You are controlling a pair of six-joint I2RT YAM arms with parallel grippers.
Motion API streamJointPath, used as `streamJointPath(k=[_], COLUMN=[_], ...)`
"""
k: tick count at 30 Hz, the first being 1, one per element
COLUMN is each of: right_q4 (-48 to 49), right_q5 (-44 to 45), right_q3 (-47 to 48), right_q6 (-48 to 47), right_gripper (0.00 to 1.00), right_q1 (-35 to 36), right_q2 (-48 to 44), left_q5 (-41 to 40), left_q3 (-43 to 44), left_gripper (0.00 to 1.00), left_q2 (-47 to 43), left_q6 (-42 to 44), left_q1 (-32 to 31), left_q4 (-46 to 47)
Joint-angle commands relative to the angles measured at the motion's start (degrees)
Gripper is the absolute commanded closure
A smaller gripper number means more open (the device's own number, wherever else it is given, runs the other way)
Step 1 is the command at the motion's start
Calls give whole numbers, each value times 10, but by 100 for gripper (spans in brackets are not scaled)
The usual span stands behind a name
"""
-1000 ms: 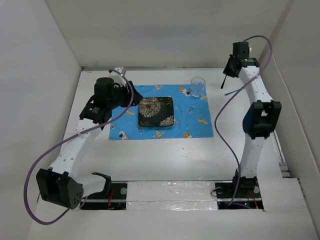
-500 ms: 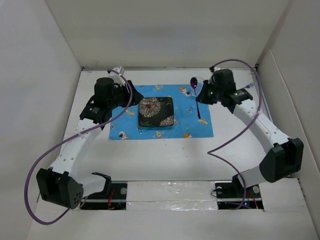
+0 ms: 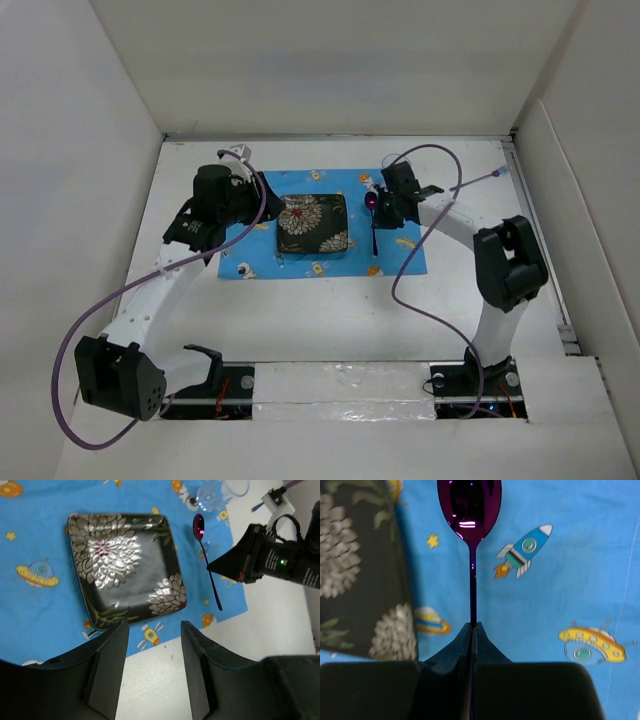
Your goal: Set the dinner table for one person
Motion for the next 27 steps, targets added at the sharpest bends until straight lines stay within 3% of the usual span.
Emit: streamJointPath(k=[1, 7, 10, 11, 14, 16, 18, 19, 20, 22, 23, 24, 27], right_q4=[41, 37, 19, 11, -7, -15, -11, -8, 0, 7, 6, 1, -45], right_q5=[40, 63, 78, 78, 77, 70, 70, 66, 68, 61, 61, 64, 84], right_q3=[49, 54, 55, 57, 58, 55, 46, 43, 38, 45, 69, 86, 192], right_q6=[19, 34, 40, 39, 25, 17, 4, 1, -6, -16, -22, -23, -24], right_gripper=[100, 100, 84, 70, 53, 52, 55, 64, 83, 100, 100, 100, 100], right_q1=[15, 28, 33, 33, 33, 11, -12, -47, -67, -139, -161, -181, -245], right_q2=[33, 67, 58, 51, 17, -6, -44, -54, -63, -57, -44, -11, 85], left_q5=[-27, -30, -28, -26, -24, -22, -21, -19, -17, -12, -10, -5, -13], left_q3=[-27, -50, -51, -51, -49, -40, -30, -28, -25, -22, -22, -19, -15], left_gripper=[57, 57, 57, 57, 57, 57, 57, 57, 59, 65, 89, 97, 100], left_q2=[-25, -43, -43, -42, -41, -38, -34, -33, -31, -29, -28, -27, -25], left_q6=[16, 19, 19, 19, 18, 18, 18, 17, 17, 16, 16, 17, 20], left_q1=[1, 1, 1, 1, 1, 1, 1, 1, 1, 1, 1, 1, 1], left_q4=[-5, -8, -8, -8, -5, -5, -6, -5, -4, -3, -2, -3, -8])
